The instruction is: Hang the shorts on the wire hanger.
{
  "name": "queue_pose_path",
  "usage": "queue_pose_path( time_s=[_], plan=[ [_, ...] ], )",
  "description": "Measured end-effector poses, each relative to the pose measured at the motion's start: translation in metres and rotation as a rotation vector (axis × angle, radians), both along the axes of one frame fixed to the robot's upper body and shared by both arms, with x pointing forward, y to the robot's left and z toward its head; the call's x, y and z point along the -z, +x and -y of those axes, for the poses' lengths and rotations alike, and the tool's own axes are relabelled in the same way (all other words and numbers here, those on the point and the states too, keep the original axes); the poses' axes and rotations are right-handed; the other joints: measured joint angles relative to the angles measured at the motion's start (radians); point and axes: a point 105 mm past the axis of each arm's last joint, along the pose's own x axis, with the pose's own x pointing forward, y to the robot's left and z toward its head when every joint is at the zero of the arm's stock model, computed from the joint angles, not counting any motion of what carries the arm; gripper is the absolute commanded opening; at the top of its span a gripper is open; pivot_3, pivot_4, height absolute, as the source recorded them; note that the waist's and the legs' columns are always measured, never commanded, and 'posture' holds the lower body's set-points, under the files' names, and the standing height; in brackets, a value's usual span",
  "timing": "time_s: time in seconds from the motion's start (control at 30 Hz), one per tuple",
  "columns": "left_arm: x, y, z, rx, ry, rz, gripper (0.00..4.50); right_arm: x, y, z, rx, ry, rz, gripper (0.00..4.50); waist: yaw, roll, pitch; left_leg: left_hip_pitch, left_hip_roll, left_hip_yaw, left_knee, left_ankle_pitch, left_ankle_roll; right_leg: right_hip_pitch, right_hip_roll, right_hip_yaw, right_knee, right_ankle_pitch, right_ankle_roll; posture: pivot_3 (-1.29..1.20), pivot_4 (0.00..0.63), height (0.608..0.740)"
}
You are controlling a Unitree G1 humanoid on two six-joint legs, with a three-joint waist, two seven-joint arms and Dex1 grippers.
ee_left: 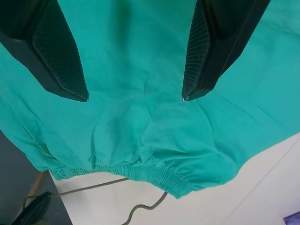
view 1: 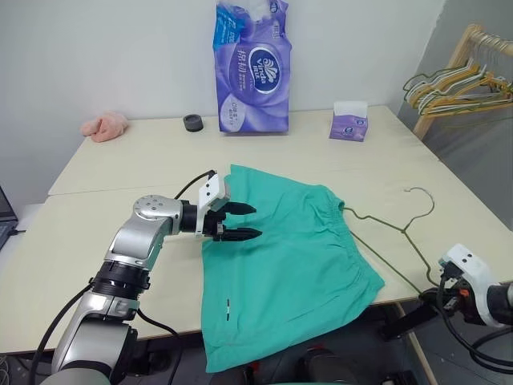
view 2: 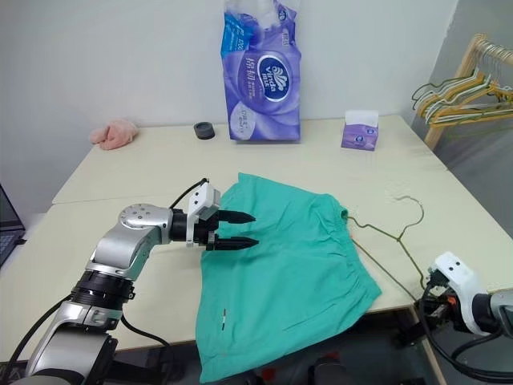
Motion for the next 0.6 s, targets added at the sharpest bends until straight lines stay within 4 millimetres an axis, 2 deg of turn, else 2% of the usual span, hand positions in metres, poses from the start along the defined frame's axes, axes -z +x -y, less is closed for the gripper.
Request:
queue_pose_path(
  time_s=[0.37,0.6],
  plan=[
    [0.002,-0.001,-0.002,-0.011,0.005,0.0,3.36,0.013,0.026,-0.007,-0.045,0.026,-0.064,0.0,0.0,0.0,0.0,0.0,0.0,0.0,0.0,0.0,0.0,0.0,0.0,0.0,0.0,0.003,-0.005,-0.15,0.047,0.74],
    [0.002,-0.001,-0.003,-0.021,0.009,0.008,3.36,0.015,0.057,-0.02,-0.022,0.107,-0.061,0.0,0.001,0.0,0.0,0.0,0.0,-0.001,0.0,0.0,0.0,0.0,0.0,0.0,0.001,0.003,-0.005,-0.12,0.039,0.74]
  ],
)
